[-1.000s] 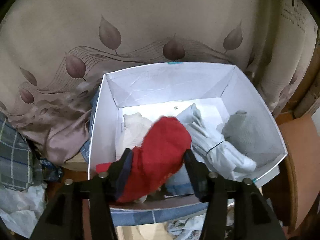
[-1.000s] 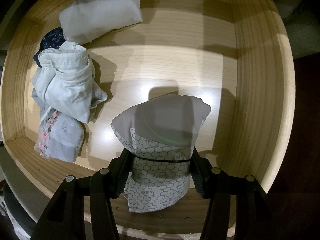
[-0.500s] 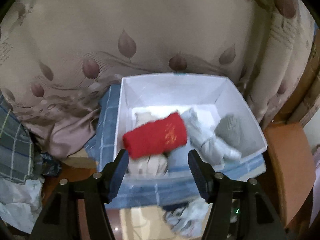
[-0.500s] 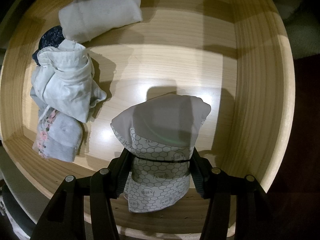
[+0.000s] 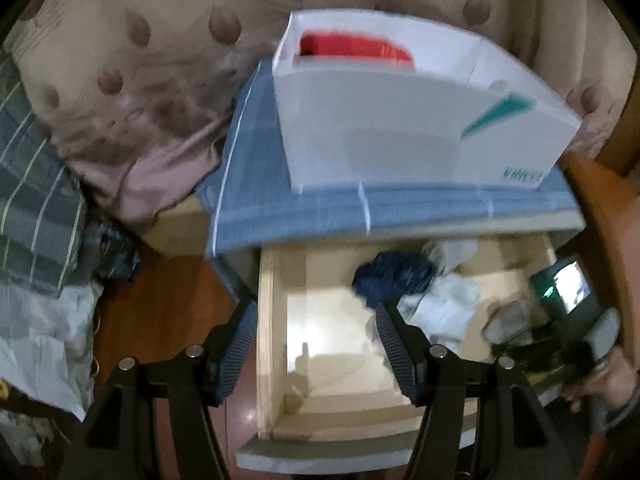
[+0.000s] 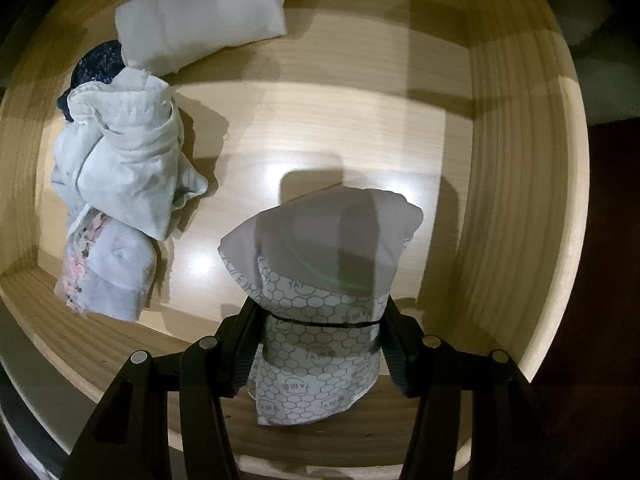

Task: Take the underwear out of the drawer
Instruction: 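Withdraw the left tool from the box back over the drawer, then lift the grey hexagon-print underwear with the right tool over the white box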

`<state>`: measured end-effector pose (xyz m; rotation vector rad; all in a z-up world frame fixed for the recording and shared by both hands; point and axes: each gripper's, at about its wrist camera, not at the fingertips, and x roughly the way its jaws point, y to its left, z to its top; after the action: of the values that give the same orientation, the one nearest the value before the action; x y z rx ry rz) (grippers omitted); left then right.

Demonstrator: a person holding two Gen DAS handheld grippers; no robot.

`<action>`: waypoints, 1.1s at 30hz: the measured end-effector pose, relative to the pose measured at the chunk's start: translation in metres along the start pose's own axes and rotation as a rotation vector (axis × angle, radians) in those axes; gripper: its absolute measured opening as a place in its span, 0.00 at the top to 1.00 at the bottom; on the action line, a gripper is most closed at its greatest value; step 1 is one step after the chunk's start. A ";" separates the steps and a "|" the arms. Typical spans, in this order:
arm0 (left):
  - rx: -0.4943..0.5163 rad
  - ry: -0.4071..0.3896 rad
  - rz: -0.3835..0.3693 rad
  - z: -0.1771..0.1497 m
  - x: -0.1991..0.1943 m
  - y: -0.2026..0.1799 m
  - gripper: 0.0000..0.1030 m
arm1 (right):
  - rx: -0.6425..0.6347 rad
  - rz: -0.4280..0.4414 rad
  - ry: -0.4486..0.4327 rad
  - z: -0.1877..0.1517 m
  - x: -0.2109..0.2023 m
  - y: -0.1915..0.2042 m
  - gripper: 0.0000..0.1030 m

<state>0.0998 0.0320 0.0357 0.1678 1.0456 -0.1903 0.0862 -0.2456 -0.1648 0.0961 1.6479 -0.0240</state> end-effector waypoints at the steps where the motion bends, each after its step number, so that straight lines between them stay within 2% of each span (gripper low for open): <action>1: -0.011 0.007 0.007 -0.008 0.006 -0.001 0.39 | -0.001 -0.002 0.001 -0.001 0.000 0.000 0.50; 7: -0.078 0.052 0.011 -0.034 0.033 -0.004 0.39 | -0.005 -0.015 0.004 -0.001 0.002 -0.003 0.51; 14: -0.137 0.047 0.054 -0.046 0.050 0.004 0.39 | -0.001 -0.019 0.003 -0.001 0.003 0.004 0.52; 22: -0.191 0.026 0.066 -0.048 0.048 0.013 0.39 | 0.006 -0.021 -0.009 -0.001 0.001 0.007 0.54; 27: -0.227 -0.018 0.064 -0.049 0.043 0.019 0.39 | 0.008 -0.030 -0.033 -0.006 -0.004 0.007 0.55; 33: -0.255 -0.003 0.066 -0.049 0.045 0.026 0.39 | 0.003 -0.029 -0.081 -0.008 -0.020 0.012 0.55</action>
<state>0.0869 0.0653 -0.0267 -0.0285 1.0500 0.0033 0.0811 -0.2336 -0.1437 0.0722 1.5684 -0.0516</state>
